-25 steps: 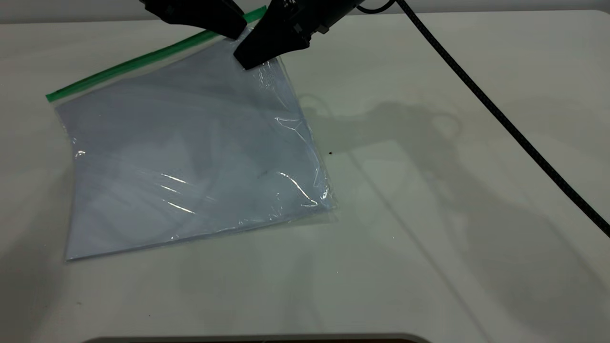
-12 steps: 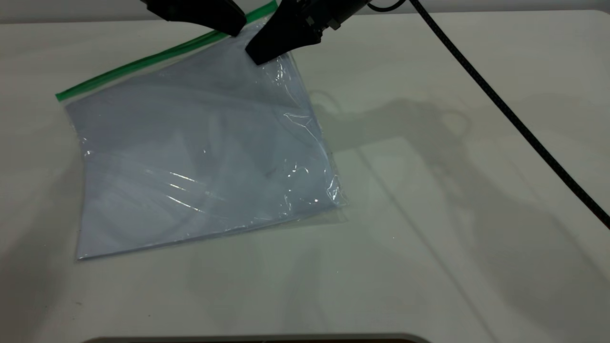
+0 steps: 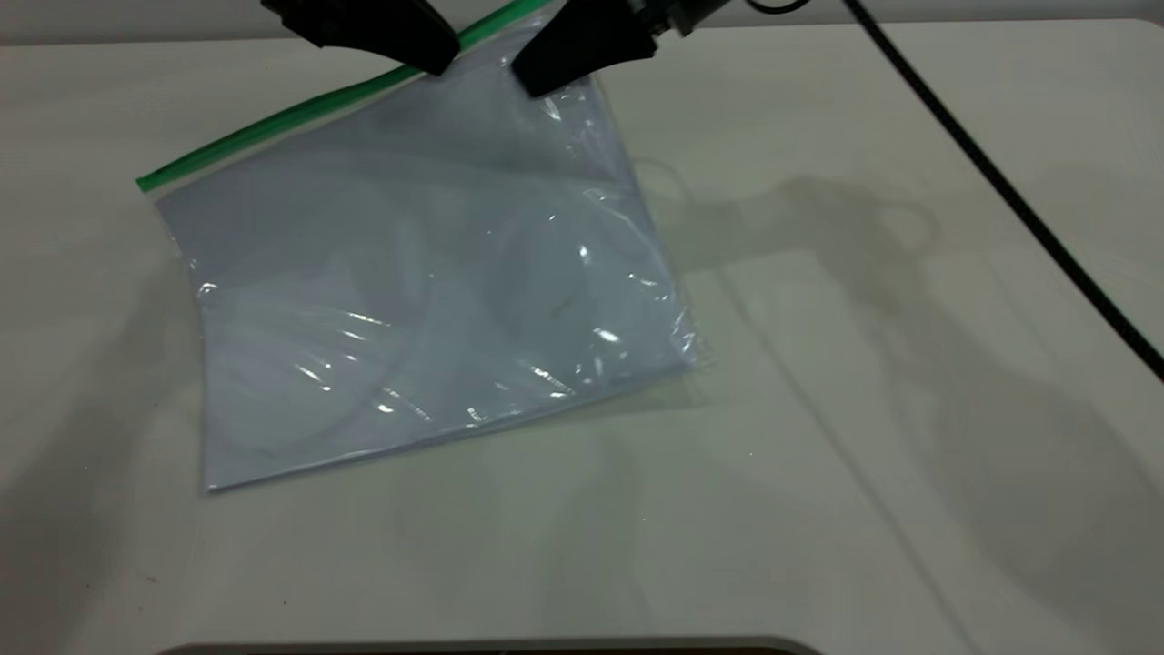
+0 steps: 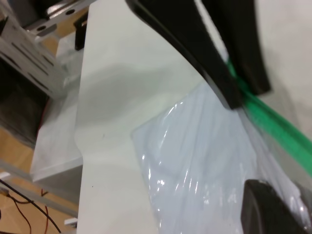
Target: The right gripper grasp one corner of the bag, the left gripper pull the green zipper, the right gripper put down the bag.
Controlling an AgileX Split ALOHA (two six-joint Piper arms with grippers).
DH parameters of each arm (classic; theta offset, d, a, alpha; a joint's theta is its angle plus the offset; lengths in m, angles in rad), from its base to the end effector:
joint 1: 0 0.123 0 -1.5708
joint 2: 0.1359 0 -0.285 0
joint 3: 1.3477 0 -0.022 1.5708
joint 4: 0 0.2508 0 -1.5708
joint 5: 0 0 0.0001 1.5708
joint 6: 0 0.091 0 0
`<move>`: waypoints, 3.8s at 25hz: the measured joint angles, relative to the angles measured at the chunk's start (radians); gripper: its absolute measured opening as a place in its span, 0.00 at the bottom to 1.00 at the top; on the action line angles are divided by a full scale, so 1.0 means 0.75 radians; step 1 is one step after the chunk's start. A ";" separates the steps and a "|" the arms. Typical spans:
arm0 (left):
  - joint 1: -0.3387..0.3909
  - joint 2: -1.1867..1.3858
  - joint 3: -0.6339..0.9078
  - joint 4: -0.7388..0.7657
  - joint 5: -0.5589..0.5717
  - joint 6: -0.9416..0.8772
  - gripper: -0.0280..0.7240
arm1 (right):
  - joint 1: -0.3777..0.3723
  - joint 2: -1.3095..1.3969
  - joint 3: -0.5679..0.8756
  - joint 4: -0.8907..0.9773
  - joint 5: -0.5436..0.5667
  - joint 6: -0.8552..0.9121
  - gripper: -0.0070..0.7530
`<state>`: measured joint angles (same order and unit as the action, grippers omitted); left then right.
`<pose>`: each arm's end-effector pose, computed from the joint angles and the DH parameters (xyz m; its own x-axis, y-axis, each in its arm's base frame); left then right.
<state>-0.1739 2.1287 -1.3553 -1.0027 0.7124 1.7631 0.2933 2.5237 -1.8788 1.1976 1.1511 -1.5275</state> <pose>0.4081 -0.1227 0.1318 -0.2601 0.7057 -0.6591 0.9294 0.3681 0.0273 0.4489 0.2164 0.0957 -0.4061 -0.4860 -0.7739 -0.9100 0.1377 0.3911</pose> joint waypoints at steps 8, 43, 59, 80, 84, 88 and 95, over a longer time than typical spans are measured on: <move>0.000 0.000 -0.010 0.198 -0.039 -0.188 0.11 | -0.090 0.000 0.000 -0.014 0.032 0.039 0.05; -0.001 0.000 -0.010 0.665 0.011 -0.975 0.11 | -0.358 0.001 0.000 -0.149 -0.004 0.088 0.06; 0.003 -0.006 -0.010 0.720 0.018 -1.092 0.70 | -0.389 0.001 -0.015 -0.219 -0.104 0.264 0.79; 0.003 -0.888 -0.156 1.608 0.604 -2.299 0.79 | -0.389 -0.817 -0.404 -1.036 0.112 1.459 0.70; 0.003 -1.040 -0.158 1.698 0.606 -2.335 0.79 | -0.389 -1.037 -0.327 -1.051 0.112 1.553 0.70; 0.003 -1.174 -0.158 1.702 0.606 -2.351 0.79 | -0.389 -1.287 -0.134 -1.031 0.112 1.567 0.70; 0.003 -1.439 -0.085 1.531 0.606 -2.402 0.79 | -0.389 -1.720 0.345 -1.017 0.112 1.525 0.70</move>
<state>-0.1714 1.0498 -1.4187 0.1459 1.1671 -0.0386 0.0014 1.2340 -1.6201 0.4347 1.2349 -0.3840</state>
